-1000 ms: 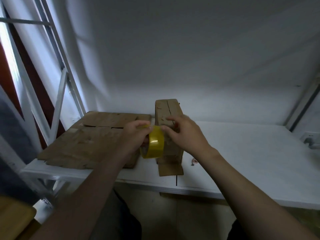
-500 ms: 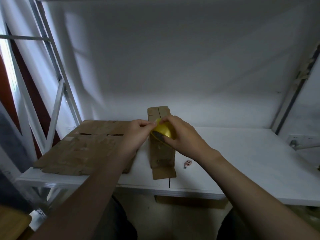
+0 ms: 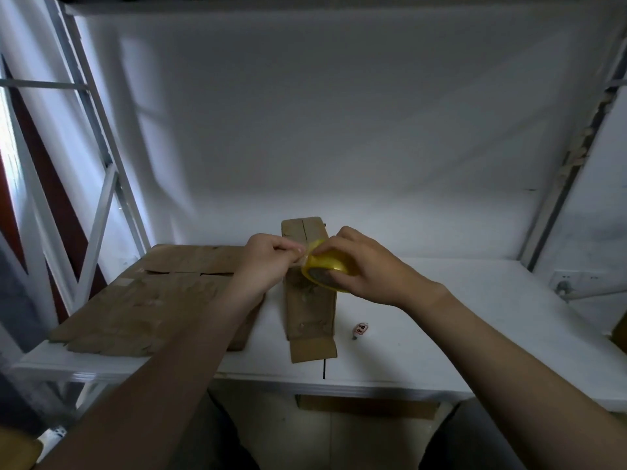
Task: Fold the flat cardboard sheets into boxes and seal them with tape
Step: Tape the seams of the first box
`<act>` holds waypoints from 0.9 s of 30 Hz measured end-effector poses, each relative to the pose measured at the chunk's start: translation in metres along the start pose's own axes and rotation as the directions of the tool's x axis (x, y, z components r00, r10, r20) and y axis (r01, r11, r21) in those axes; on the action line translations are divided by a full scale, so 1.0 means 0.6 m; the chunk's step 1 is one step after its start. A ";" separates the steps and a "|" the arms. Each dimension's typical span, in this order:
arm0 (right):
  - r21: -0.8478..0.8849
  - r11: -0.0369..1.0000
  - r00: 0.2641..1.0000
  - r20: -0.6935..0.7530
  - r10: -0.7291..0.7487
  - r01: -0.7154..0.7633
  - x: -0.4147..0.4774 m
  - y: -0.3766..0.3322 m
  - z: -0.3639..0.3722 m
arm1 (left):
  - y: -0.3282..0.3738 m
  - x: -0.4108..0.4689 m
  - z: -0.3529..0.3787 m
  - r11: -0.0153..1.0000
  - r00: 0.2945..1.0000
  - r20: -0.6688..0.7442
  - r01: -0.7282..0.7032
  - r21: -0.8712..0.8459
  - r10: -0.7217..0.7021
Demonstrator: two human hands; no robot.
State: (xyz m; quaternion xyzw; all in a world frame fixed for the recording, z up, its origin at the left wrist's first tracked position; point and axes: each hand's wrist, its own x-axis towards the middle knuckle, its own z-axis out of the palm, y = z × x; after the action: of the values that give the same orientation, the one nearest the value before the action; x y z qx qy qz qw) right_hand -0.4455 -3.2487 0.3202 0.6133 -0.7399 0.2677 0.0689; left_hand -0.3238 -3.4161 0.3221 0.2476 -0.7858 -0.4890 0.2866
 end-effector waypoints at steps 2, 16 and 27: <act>-0.079 0.996 0.994 0.099 0.051 -0.043 0.007 0.002 -0.005 | 0.000 0.000 0.004 1.000 1.000 -0.004 0.017 -0.009 -0.017; -0.056 0.992 0.992 0.062 0.114 -0.110 -0.022 0.106 -0.009 | -0.059 0.044 -0.036 0.954 0.961 -0.133 0.210 -0.211 -0.241; -0.181 0.983 0.996 0.091 0.016 0.001 -0.017 0.175 -0.038 | -0.111 0.056 -0.021 0.927 0.938 -0.176 0.242 -0.288 -0.299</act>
State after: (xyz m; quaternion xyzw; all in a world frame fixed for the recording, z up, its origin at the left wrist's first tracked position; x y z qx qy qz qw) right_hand -0.5472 -3.2181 0.3022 0.6136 -0.7657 0.1710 0.0891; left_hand -0.3320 -3.4728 0.2730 0.3659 -0.6362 -0.5936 0.3303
